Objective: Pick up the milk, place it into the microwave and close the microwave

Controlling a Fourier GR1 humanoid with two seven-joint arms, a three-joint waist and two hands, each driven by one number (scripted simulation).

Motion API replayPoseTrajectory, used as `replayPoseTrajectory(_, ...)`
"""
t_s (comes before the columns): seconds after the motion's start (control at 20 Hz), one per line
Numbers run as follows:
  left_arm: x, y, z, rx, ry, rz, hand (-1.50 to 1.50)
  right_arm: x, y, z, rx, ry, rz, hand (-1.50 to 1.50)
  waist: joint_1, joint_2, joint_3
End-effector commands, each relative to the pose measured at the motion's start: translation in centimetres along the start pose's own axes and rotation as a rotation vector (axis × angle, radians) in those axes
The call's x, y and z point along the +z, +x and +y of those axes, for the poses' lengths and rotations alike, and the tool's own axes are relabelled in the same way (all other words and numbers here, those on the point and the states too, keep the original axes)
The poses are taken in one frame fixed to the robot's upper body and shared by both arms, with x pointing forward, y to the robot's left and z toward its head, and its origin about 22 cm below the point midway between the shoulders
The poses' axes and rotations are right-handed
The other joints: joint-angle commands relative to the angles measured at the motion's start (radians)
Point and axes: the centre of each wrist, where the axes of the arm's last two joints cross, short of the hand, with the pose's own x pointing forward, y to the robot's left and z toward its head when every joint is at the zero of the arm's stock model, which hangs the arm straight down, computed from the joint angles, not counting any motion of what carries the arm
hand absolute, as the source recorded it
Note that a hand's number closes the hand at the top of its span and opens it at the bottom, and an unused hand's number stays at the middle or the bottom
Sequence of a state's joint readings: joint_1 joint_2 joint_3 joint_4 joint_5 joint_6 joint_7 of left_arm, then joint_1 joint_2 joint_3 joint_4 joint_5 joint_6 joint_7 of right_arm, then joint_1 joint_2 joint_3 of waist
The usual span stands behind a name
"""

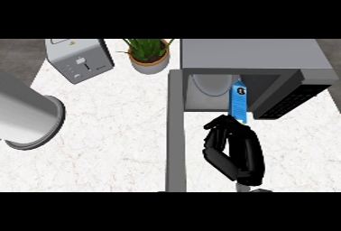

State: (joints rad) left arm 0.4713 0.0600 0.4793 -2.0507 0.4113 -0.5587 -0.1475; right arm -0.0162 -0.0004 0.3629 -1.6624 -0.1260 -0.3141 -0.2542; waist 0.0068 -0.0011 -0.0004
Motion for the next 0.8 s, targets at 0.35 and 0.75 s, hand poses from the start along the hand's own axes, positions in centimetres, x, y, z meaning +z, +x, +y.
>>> replayPoseTrajectory(0.35,1.2,-0.2,0.4,-0.009,-0.009,0.017,-1.5,-7.2,-2.9,0.4,0.204,-0.175,0.042,1.5,0.011,0.003,0.0)
replayPoseTrajectory(0.75,-1.6,1.0,3.2,-0.016,-0.007,0.022,-1.5,-11.5,-6.3,-1.8,0.224,-0.221,0.097,1.5,0.008,0.004,0.001)
